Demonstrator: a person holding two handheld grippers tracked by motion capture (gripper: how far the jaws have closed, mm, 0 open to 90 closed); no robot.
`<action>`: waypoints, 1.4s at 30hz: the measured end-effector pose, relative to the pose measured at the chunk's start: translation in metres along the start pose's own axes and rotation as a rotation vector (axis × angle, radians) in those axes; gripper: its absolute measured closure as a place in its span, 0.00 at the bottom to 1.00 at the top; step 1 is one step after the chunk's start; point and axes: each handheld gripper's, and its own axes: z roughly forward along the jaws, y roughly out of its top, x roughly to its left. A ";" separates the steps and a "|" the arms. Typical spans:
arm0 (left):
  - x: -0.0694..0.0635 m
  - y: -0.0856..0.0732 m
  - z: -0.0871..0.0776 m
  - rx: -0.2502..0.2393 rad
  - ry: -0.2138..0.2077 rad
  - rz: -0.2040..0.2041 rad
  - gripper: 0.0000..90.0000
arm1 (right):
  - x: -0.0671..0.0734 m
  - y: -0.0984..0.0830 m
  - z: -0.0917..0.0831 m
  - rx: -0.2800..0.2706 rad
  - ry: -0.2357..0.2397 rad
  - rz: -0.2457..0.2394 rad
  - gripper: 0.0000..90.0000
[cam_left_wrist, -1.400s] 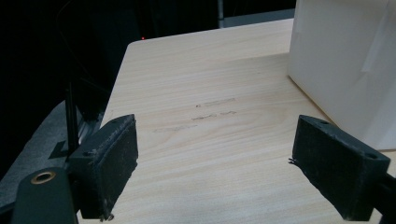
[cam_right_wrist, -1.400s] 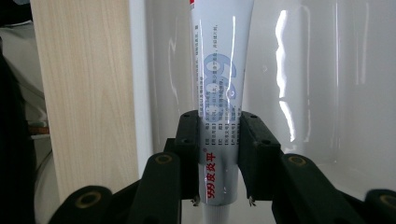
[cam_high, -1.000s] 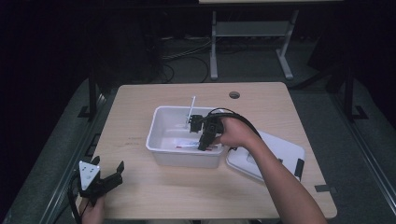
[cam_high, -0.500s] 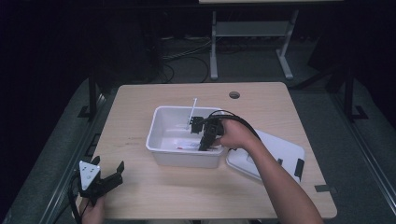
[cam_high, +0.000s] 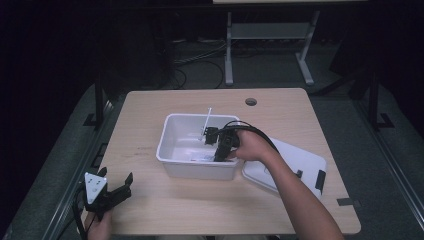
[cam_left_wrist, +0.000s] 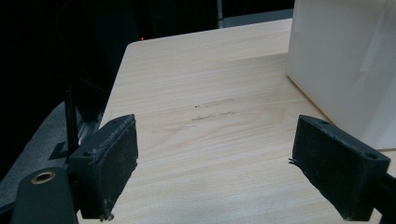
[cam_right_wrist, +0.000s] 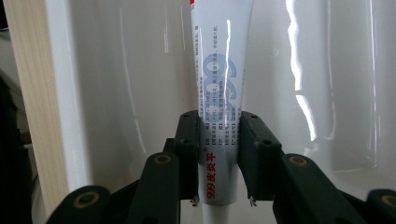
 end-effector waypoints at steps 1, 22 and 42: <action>0.000 0.000 0.000 0.001 0.000 0.000 0.15 | 0.000 0.000 0.001 0.000 0.001 0.002 0.77; -0.002 0.000 0.000 0.003 -0.004 0.005 0.15 | 0.003 -0.008 -0.031 -0.069 -0.038 0.036 0.68; -0.002 0.000 0.000 0.001 -0.002 0.003 0.15 | 0.017 -0.019 -0.073 -0.076 -0.105 0.022 0.61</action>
